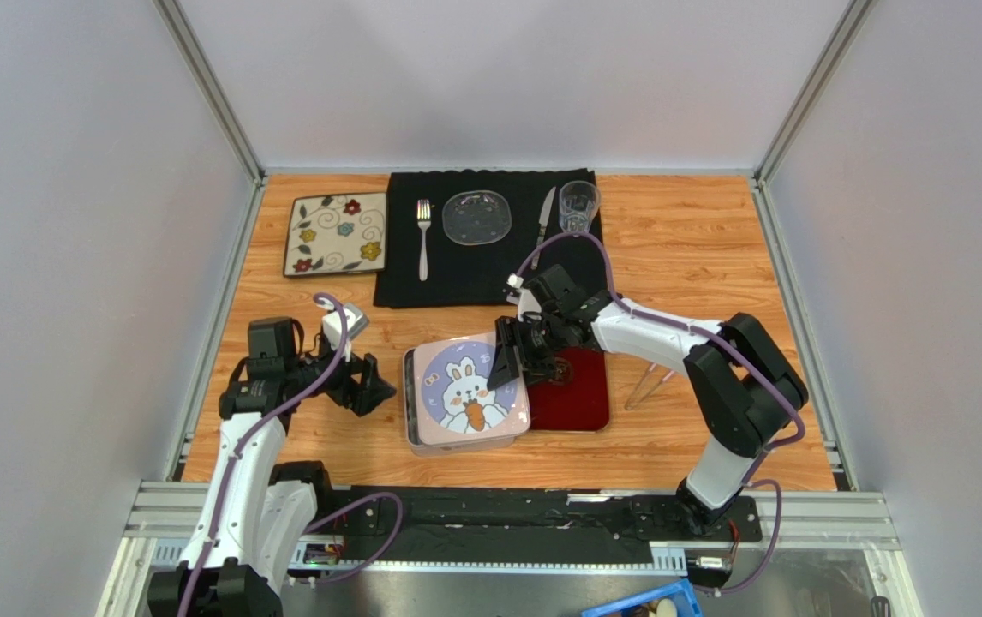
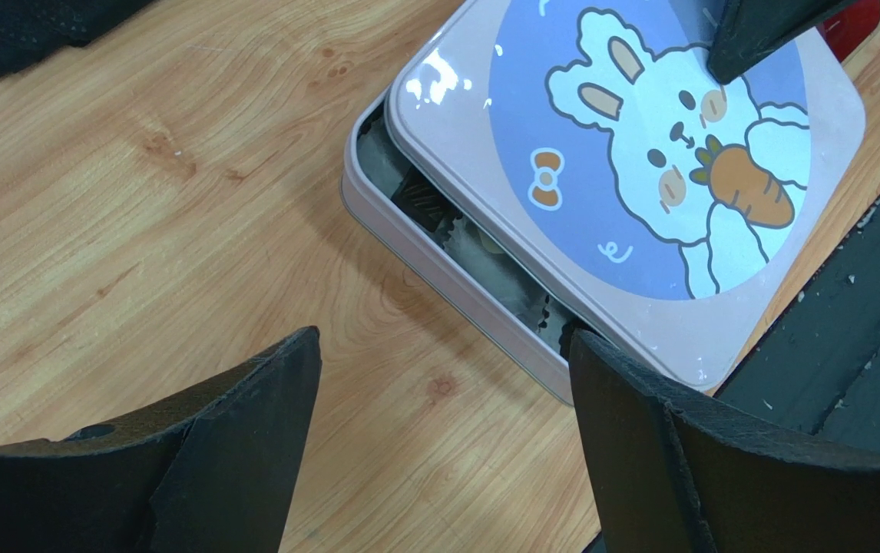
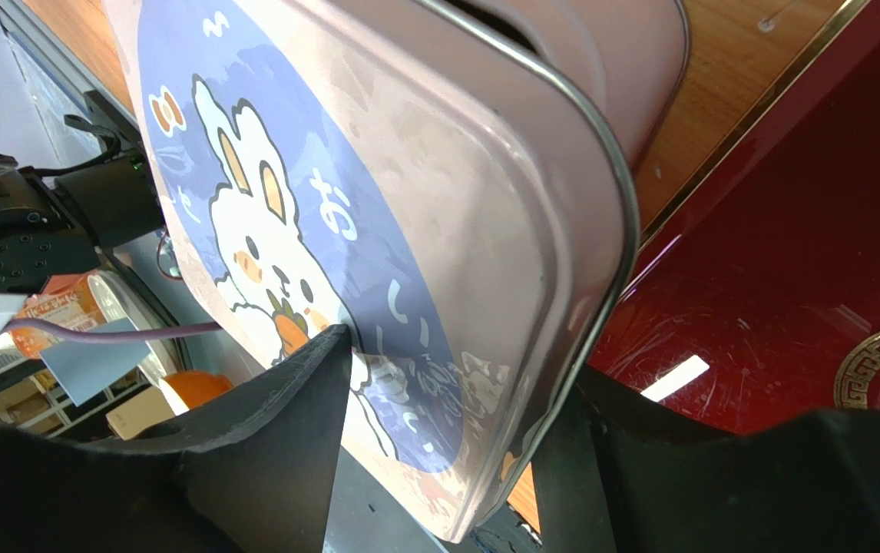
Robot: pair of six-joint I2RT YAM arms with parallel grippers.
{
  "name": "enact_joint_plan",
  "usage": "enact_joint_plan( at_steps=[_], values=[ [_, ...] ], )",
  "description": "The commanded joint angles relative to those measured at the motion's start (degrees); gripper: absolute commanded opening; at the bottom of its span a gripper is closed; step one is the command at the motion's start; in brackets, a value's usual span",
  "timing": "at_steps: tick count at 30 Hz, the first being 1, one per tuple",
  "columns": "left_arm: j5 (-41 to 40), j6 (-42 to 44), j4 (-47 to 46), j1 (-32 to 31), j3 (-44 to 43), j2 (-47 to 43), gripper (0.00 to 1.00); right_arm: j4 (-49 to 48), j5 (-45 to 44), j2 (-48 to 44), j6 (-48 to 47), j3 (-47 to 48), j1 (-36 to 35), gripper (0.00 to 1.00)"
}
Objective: Pack the chocolate
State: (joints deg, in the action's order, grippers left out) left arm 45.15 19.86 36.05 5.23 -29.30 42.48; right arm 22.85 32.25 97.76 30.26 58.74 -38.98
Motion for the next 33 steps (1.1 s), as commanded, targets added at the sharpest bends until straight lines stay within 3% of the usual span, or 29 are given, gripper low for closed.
enact_joint_plan(
  at_steps=[1, 20, 33],
  values=[
    [1.3, 0.8, 0.4, 0.1, -0.9, 1.3, 0.87, -1.6, -2.5, 1.4, 0.6, 2.4, -0.3, 0.57],
    [3.0, 0.5, -1.1, 0.1, -0.5, 2.4, 0.86, -0.5, -5.3, 1.7, 2.8, 3.8, -1.4, 0.58],
    [5.2, 0.0, -3.3, 0.1, 0.6, 4.3, 0.85, 8.3, -15.3, -0.5, 0.5, 11.0, -7.1, 0.58]
  ],
)
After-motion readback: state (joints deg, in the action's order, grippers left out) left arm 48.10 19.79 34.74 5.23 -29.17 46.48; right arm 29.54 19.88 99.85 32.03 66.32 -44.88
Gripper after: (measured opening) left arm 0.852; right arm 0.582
